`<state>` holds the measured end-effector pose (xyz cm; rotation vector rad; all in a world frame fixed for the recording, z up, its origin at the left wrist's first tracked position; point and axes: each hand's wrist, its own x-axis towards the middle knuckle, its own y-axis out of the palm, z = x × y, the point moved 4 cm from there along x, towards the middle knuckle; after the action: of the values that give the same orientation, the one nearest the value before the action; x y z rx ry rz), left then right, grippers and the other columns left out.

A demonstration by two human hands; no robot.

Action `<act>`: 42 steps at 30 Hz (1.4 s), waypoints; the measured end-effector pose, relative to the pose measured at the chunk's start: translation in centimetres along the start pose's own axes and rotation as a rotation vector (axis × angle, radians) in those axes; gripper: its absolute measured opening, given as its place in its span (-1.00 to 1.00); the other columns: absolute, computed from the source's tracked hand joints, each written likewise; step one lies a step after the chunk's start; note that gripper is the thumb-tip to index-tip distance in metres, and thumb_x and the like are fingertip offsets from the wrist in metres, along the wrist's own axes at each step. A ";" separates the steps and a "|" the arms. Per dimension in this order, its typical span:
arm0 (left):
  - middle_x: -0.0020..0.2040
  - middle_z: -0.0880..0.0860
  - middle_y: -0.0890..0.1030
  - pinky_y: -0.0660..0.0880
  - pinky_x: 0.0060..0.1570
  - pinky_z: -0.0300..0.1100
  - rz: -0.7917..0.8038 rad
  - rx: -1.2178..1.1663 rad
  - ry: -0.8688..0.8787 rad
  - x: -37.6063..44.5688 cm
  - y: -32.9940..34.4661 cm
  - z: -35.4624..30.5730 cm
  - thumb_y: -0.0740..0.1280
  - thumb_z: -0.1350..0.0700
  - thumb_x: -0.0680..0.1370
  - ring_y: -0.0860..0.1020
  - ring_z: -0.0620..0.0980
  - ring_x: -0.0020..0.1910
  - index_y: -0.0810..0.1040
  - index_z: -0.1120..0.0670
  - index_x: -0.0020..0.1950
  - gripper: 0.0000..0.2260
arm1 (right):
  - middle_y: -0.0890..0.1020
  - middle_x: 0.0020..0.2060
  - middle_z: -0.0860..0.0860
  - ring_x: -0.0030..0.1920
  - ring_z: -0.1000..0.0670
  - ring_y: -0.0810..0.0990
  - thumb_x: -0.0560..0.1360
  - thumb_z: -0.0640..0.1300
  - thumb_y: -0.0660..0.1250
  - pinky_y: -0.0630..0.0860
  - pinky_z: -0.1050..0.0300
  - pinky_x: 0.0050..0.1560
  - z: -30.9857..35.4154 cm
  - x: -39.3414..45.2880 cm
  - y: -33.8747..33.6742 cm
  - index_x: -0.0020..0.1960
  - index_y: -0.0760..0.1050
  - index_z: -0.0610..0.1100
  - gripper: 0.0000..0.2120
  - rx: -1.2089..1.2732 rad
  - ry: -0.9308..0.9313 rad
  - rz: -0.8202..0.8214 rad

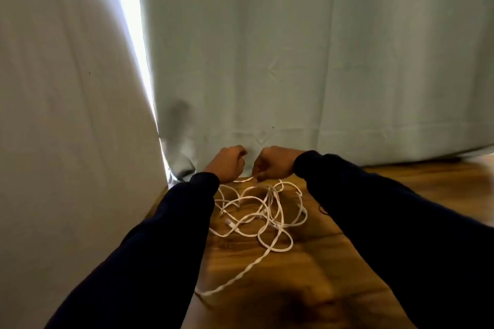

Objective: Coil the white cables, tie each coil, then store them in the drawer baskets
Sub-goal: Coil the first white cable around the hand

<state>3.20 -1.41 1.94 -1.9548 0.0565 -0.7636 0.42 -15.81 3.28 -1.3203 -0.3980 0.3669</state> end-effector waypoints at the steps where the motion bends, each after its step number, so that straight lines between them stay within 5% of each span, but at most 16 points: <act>1: 0.21 0.20 0.63 0.46 0.20 -0.10 -0.001 -0.023 -0.014 -0.1 0.3 0.3 0.21 0.23 0.64 0.57 0.16 0.19 0.56 0.23 0.28 -0.75 | 0.71 -0.02 0.05 -0.01 0.04 0.63 0.53 0.03 0.42 0.55 0.09 0.15 0.3 0.2 0.8 0.10 0.68 -0.05 -0.78 -0.020 0.008 0.045; 8: -0.18 0.19 0.68 0.53 -0.04 -0.09 0.085 -0.258 -0.105 -1.1 1.1 0.8 0.20 0.22 0.64 0.62 0.07 -0.20 0.65 0.22 -0.09 -0.75 | 0.69 -0.12 -0.11 -0.09 -0.11 0.63 0.50 -0.17 0.42 0.51 0.08 -0.06 1.4 1.5 1.7 -0.05 0.67 -0.17 -0.91 -0.138 -0.005 -0.019; 17: -0.26 0.18 0.65 0.54 -0.20 -0.17 0.093 -0.668 -0.283 -1.2 1.9 2.0 0.20 -0.03 0.69 0.58 0.04 -0.30 0.65 0.31 -0.04 -0.57 | 0.56 -0.17 0.04 -0.19 0.05 0.51 0.60 -0.15 0.32 0.39 0.15 -0.09 -0.7 2.4 -0.7 -0.03 0.52 -0.12 -0.94 -0.010 -0.076 -0.278; 24: -0.25 0.15 0.66 0.51 -0.16 -0.14 0.107 -0.836 -0.207 2.2 1.8 3.5 0.28 0.06 0.66 0.59 0.06 -0.26 0.67 0.23 -0.06 -0.71 | 0.62 -0.18 -0.01 -0.25 0.08 0.61 0.66 -0.16 0.22 0.60 0.17 -0.15 -4.2 4.9 -1.5 0.07 0.47 -0.20 -0.88 0.327 -0.110 -0.498; 30: -0.48 0.10 0.50 0.53 -0.17 -0.07 0.314 -1.129 -0.196 9.6 1.6 5.3 0.26 0.16 0.63 0.50 0.08 -0.40 0.57 0.25 -0.21 -0.73 | 0.53 -0.31 0.08 -0.36 0.19 0.45 0.59 -0.03 0.36 0.39 0.33 -0.32 -6.8 10.9 -2.7 0.01 0.55 -0.16 -0.82 0.711 -0.164 -0.439; 34: -0.52 0.04 0.43 0.49 -0.34 -0.16 0.371 -1.246 -0.214 11.1 1.4 5.2 0.28 0.13 0.60 0.36 0.02 -0.44 0.56 0.17 -0.34 -0.67 | 0.40 -0.36 -0.11 -0.41 0.05 0.26 0.55 -0.03 0.43 0.20 0.17 -0.41 -7.5 12.5 -4.1 -0.03 0.61 -0.17 -0.81 0.878 -0.200 -0.355; 42: -0.44 0.09 0.50 0.56 -0.21 -0.15 0.305 -1.360 -0.096 8.1 0.6 3.3 0.24 0.20 0.61 0.43 0.11 -0.30 0.58 0.23 -0.20 -0.77 | 0.37 -0.45 0.08 -0.43 0.08 0.25 0.57 -0.08 0.40 0.20 0.20 -0.43 -5.8 9.3 -5.6 -0.03 0.59 -0.17 -0.86 1.121 -0.245 -0.598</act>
<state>11.58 -1.95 4.35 -3.1138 1.0148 -0.4026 11.56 -17.51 8.23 -0.0377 -0.6371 0.1798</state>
